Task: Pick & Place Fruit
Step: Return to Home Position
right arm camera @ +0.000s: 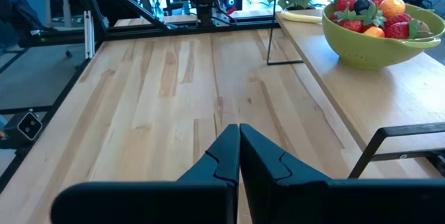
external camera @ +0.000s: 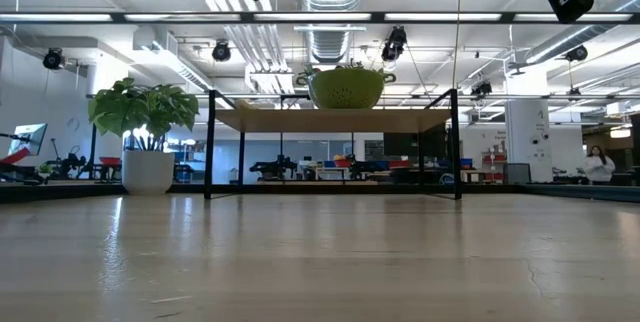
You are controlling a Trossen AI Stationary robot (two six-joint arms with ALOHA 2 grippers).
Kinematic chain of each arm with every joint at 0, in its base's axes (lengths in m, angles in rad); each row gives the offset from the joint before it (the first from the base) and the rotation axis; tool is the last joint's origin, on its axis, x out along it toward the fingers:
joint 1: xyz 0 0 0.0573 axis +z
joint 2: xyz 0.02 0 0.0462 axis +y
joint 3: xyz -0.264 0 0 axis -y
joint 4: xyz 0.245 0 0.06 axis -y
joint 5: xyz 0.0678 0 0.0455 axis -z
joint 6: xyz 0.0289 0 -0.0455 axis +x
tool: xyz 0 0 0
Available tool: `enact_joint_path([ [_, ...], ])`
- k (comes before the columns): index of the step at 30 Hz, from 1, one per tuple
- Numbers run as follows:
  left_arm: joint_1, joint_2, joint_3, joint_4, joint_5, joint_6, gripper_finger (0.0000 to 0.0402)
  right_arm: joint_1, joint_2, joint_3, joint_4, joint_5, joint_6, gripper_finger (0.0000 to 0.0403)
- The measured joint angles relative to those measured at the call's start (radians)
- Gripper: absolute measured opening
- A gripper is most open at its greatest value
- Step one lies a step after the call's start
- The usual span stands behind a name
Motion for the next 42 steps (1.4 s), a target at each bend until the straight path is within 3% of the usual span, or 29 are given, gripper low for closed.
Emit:
enact_joint_path([
  [4, -0.066, -0.004, -0.038, -0.007, -0.025, 0.006, 0.0190, 0.000, 0.000, 0.000, 0.000, 0.000, 0.000, 0.0008],
  [7, -0.115, -0.010, -0.078, -0.002, -0.106, 0.056, 0.0186, 0.000, 0.000, 0.000, 0.000, 0.000, 0.000, 0.0008],
  [12, -0.174, -0.075, -0.205, 0.104, -0.162, 0.141, 0.0137, 0.000, 0.000, 0.000, 0.000, 0.000, 0.000, 0.0008],
  [15, -0.178, -0.161, -0.326, 0.247, -0.125, 0.223, 0.0089, 0.000, 0.000, 0.000, 0.000, 0.000, 0.000, 0.0008],
  [20, -0.178, -0.344, -0.567, 0.562, 0.036, 0.419, 0.0012, 0.000, 0.000, 0.000, 0.000, 0.000, 0.000, 0.0008],
  [32, -0.175, -0.768, -1.018, 0.941, 0.048, 0.635, 0.0010, 0.000, 0.000, 0.000, 0.000, 0.000, 0.000, 0.0008],
  [42, -0.175, -1.077, -1.225, 0.961, 0.035, 0.675, 0.0011, 0.000, 0.000, 0.000, 0.000, 0.000, 0.000, 0.0008],
])
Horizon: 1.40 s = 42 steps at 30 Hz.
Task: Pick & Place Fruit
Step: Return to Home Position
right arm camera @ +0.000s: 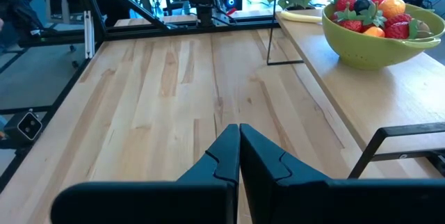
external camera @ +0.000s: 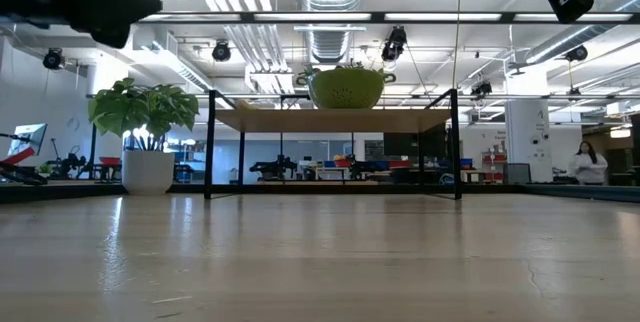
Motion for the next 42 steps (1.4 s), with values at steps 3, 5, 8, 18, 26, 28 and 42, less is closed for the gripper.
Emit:
enact_joint_path([
  [3, 0.000, -0.062, -0.034, -0.009, 0.005, 0.037, 0.0005, 0.000, 0.000, 0.000, 0.000, 0.000, 0.000, 0.0008],
  [5, 0.002, -0.093, -0.046, -0.007, 0.032, 0.053, 0.0004, 0.000, 0.000, 0.000, 0.000, 0.000, 0.000, 0.0008],
  [8, 0.010, -0.128, -0.060, -0.040, 0.065, 0.067, 0.0004, 0.000, 0.000, 0.000, 0.000, 0.000, 0.000, 0.0008],
  [18, 0.100, -0.206, -0.062, -0.205, 0.148, -0.012, 0.0001, 0.000, 0.000, 0.000, 0.000, 0.000, 0.000, 0.0008],
  [26, 0.195, -0.208, -0.137, -0.211, 0.234, -0.094, 0.0001, 0.000, 0.000, 0.000, 0.000, 0.000, 0.000, 0.0008],
  [28, 0.214, -0.208, -0.147, -0.208, 0.238, -0.104, 0.0002, 0.000, 0.000, 0.000, 0.000, 0.000, 0.000, 0.0008],
  [42, 0.220, -0.207, -0.156, -0.199, 0.287, -0.100, 0.0011, 0.000, 0.000, 0.000, 0.008, 0.000, 0.018, 0.0008],
])
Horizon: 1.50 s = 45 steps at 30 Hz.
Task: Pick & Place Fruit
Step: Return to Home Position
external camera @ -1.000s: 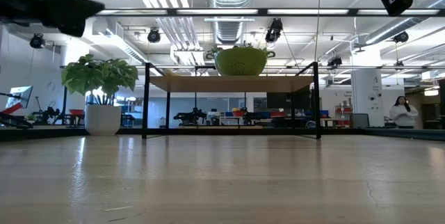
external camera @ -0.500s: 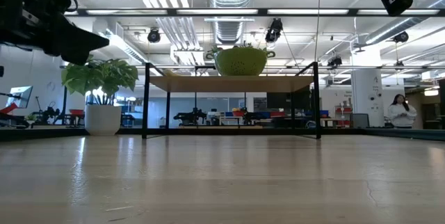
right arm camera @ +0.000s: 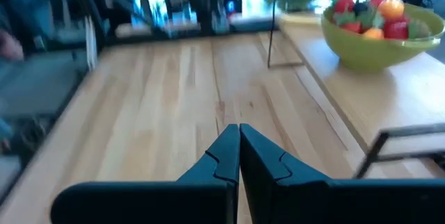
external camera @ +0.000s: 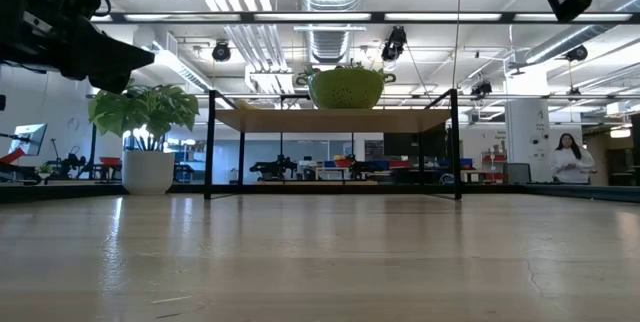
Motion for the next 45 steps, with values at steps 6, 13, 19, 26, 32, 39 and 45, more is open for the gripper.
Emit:
enact_joint_path([
  [6, 0.000, 0.000, 0.000, -0.002, -0.001, -0.001, 0.0013, 0.000, 0.000, -0.055, 0.260, -0.003, 0.045, 0.0008],
  [13, 0.000, 0.000, -0.001, -0.003, -0.002, -0.001, 0.0010, 0.000, -0.002, -0.227, 0.486, -0.055, -0.087, 0.0008],
  [19, 0.000, 0.000, -0.002, -0.006, -0.002, -0.002, 0.0012, 0.000, -0.012, -0.408, 0.598, -0.060, -0.070, 0.0008],
  [26, 0.000, 0.000, -0.002, -0.006, -0.002, -0.002, 0.0016, 0.000, -0.120, -0.539, 0.678, -0.062, -0.063, 0.0008],
  [32, 0.000, 0.000, -0.002, -0.006, -0.002, -0.002, 0.0018, 0.000, -0.271, -0.590, 0.635, -0.062, -0.065, 0.0008],
  [39, 0.000, 0.002, -0.003, -0.002, -0.002, -0.002, 0.0014, 0.000, -0.263, -0.609, 0.588, -0.059, -0.062, 0.0008],
  [45, 0.000, 0.006, -0.003, 0.001, -0.003, -0.002, 0.0014, 0.000, -0.229, -0.630, 0.588, -0.054, -0.063, 0.0008],
])
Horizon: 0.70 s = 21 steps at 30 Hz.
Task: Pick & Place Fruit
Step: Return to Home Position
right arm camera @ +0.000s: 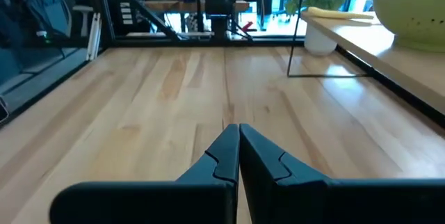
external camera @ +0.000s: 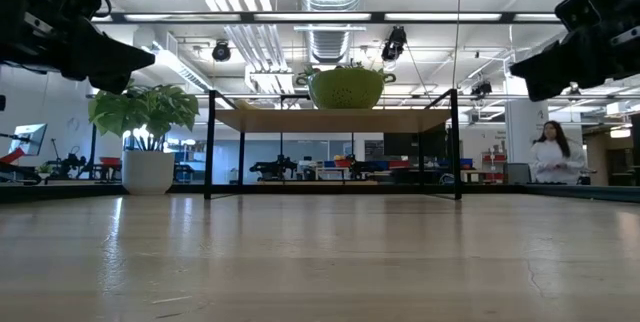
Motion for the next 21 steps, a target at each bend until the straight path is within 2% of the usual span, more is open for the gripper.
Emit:
enact_joint_path([
  [21, 0.000, 0.000, 0.000, 0.001, 0.000, 0.000, 0.0012, 0.000, 0.033, -0.002, 0.008, 0.002, 0.000, 0.0008],
])
